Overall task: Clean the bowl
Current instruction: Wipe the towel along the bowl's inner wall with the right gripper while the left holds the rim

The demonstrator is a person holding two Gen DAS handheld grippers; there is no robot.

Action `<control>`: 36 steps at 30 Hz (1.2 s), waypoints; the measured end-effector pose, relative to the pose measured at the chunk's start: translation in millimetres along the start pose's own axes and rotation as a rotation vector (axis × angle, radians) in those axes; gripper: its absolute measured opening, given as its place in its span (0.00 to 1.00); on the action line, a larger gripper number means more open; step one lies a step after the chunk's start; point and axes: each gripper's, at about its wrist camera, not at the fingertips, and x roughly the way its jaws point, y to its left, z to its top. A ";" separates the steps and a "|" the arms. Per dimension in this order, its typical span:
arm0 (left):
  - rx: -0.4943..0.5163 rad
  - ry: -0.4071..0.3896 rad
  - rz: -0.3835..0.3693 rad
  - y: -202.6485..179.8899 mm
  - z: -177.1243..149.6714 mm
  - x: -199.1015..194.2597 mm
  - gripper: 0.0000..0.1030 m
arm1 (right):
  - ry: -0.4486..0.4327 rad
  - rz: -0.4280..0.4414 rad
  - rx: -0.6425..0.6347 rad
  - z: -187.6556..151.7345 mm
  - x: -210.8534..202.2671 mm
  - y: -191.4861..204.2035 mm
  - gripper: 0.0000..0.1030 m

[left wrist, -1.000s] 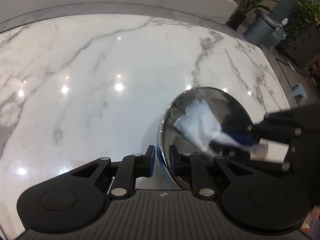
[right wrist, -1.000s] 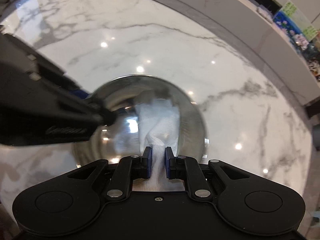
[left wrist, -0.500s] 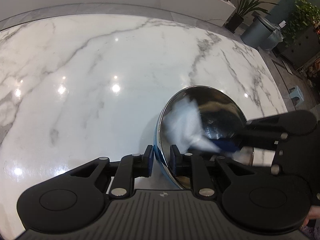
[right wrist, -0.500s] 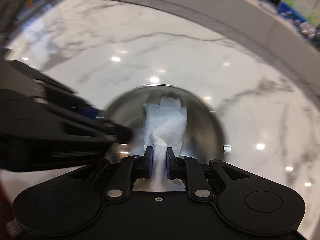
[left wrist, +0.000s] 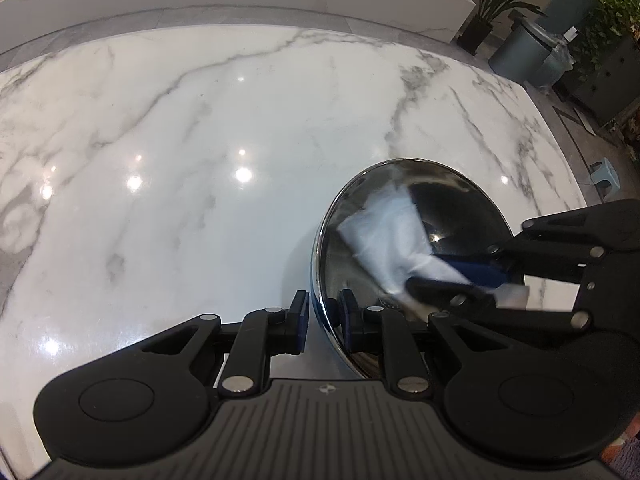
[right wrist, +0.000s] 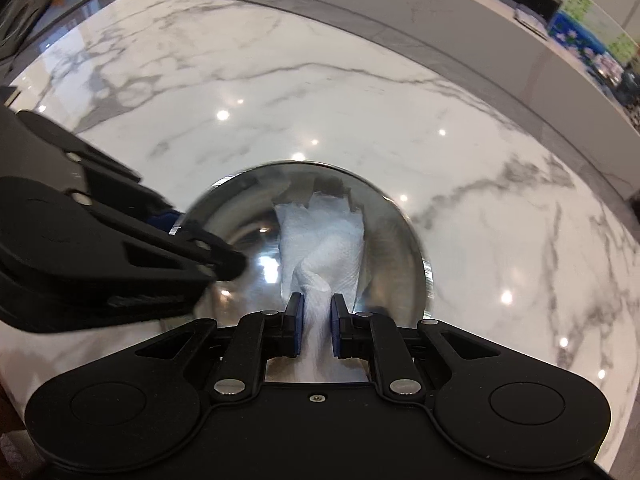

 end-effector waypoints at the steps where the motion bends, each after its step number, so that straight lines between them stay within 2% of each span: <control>1: 0.000 0.001 -0.004 0.1 0.0 0.1 0.14 | -0.003 -0.015 0.004 -0.8 -1.4 -2.2 0.10; 3: 0.003 0.003 -0.011 -0.5 -0.1 0.4 0.14 | -0.009 -0.044 0.001 -2.3 -4.6 -3.9 0.10; 8: 0.008 0.010 -0.023 -1.9 -0.5 2.3 0.15 | -0.015 -0.050 0.001 -3.0 -0.7 -3.9 0.11; 23: 0.000 0.015 -0.030 1.1 -0.8 2.5 0.16 | -0.037 0.028 0.023 -0.2 6.0 -0.4 0.12; 36: 0.011 0.005 0.000 0.1 -0.7 3.0 0.15 | -0.008 0.075 -0.047 -3.4 1.8 7.0 0.12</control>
